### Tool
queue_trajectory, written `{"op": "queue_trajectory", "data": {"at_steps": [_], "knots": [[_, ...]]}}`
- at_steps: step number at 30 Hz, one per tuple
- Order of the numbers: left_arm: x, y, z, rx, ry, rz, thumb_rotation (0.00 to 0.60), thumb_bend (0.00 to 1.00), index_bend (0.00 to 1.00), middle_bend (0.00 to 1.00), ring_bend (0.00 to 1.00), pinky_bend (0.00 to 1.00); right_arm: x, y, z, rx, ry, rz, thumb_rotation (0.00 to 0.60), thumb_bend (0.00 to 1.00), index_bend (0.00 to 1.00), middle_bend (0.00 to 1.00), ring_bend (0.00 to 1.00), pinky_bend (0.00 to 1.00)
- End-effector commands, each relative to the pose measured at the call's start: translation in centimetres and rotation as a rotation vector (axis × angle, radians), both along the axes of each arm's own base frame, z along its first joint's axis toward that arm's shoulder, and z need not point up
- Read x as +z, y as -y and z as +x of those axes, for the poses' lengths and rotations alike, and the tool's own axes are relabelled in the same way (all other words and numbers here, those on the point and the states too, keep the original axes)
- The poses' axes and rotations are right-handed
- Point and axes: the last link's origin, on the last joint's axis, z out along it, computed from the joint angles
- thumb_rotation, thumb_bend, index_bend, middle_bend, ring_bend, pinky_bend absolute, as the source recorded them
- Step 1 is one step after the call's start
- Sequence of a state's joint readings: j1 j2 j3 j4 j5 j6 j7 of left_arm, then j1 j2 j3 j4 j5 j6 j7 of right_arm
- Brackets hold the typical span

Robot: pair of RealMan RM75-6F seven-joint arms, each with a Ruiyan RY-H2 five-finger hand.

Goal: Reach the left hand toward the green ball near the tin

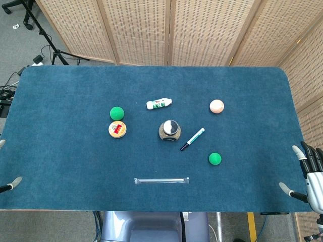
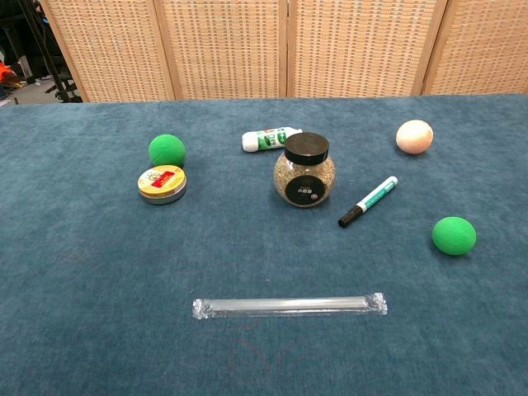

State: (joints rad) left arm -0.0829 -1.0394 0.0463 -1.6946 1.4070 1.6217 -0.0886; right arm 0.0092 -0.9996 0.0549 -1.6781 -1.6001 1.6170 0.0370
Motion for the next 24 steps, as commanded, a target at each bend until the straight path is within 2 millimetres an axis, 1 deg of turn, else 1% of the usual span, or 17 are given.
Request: {"op": "queue_trajectory", "data": {"at_steps": [1,14,18,19,20,21,22,23,24], "knots": [[0.0,0.0,0.0,-0.002,0.002,-0.003,0.6,0.0,0.0,0.0,0.0,0.0,0.0,-0.1,0.0,0.001,0.005,-0.002,0.6,0.0,0.0,0.0,0.0,0.0],[-0.5,0.0,0.1,-0.003,-0.004,-0.027,0.6,0.0,0.0,0.0,0.0,0.0,0.2,-0.1,0.1,0.002,0.026,0.003,0.6,0.0,0.0,0.0,0.0,0.0],[-1.1,-0.6,0.3,-0.009,-0.006,-0.049,0.6,0.0,0.0,0.0,0.0,0.0,0.4,-0.1,0.1,-0.002,0.034,0.0,0.6,0.0,0.0,0.0,0.0,0.0],[-1.3,-1.3,0.5,-0.014,-0.011,-0.056,0.6,0.0,0.0,0.0,0.0,0.0,0.5,-0.1,0.0,-0.005,0.036,0.0,0.6,0.0,0.0,0.0,0.0,0.0],[-1.5,-1.9,0.7,-0.02,-0.025,-0.063,0.6,0.02,0.0,0.04,0.04,0.03,0.5,-0.1,0.0,-0.008,0.037,0.002,0.6,0.0,0.0,0.0,0.0,0.0],[-1.6,-2.6,0.9,-0.03,-0.043,-0.071,0.6,0.03,0.0,0.11,0.11,0.08,0.5,-0.1,-0.1,-0.01,0.038,0.004,0.6,0.0,0.0,0.0,0.0,0.0],[-1.8,-3.7,1.3,-0.047,-0.063,-0.079,0.6,0.07,0.0,0.27,0.28,0.19,0.5,0.0,-0.1,-0.012,0.039,0.007,0.6,0.0,0.0,0.0,0.0,0.0],[-1.9,-4.8,1.9,-0.073,-0.078,-0.075,0.6,0.11,0.0,0.46,0.47,0.35,0.5,0.0,-0.2,-0.014,0.038,0.008,0.6,0.0,0.0,0.0,0.0,0.0],[-2.0,-5.8,2.4,-0.096,-0.084,-0.074,0.6,0.15,0.0,0.57,0.58,0.45,0.5,0.1,-0.2,-0.015,0.038,0.009,0.6,0.0,0.0,0.0,0.0,0.0]]}}
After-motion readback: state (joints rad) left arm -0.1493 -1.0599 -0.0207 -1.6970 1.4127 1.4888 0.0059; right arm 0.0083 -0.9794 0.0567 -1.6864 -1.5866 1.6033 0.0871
